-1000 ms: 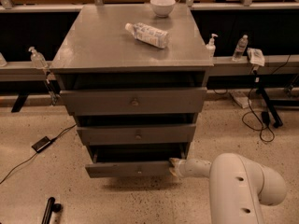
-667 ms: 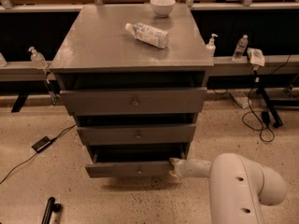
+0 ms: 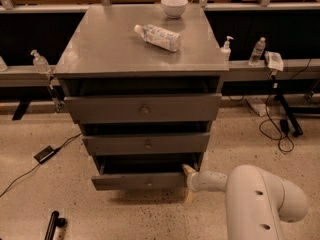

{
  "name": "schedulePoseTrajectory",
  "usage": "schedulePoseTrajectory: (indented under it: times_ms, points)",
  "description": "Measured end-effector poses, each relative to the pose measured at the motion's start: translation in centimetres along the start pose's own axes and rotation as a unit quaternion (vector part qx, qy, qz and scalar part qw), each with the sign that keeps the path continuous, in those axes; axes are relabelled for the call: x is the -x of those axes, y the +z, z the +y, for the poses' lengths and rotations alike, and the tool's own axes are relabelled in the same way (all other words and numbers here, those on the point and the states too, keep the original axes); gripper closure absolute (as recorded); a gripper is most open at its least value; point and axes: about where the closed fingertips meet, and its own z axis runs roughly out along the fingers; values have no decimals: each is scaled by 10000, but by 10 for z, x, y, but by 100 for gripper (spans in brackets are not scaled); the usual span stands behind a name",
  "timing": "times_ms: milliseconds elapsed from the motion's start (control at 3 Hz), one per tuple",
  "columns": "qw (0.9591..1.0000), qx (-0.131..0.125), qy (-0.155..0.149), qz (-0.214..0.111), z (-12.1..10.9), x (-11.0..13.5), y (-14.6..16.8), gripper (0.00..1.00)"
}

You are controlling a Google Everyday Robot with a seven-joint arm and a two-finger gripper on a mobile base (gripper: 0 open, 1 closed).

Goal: Open bottom drawer

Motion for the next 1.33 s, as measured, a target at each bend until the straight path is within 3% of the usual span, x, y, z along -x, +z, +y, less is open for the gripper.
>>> schedulePoseTrajectory:
  times_ms: [667,1000,1333]
  points:
    - [9999,-35,36,-131,-6,6,-19,0]
    - [9996,15,119,-262,-12,12,-39,21]
    - [9989,9,82,-465,-19,24,-55,52]
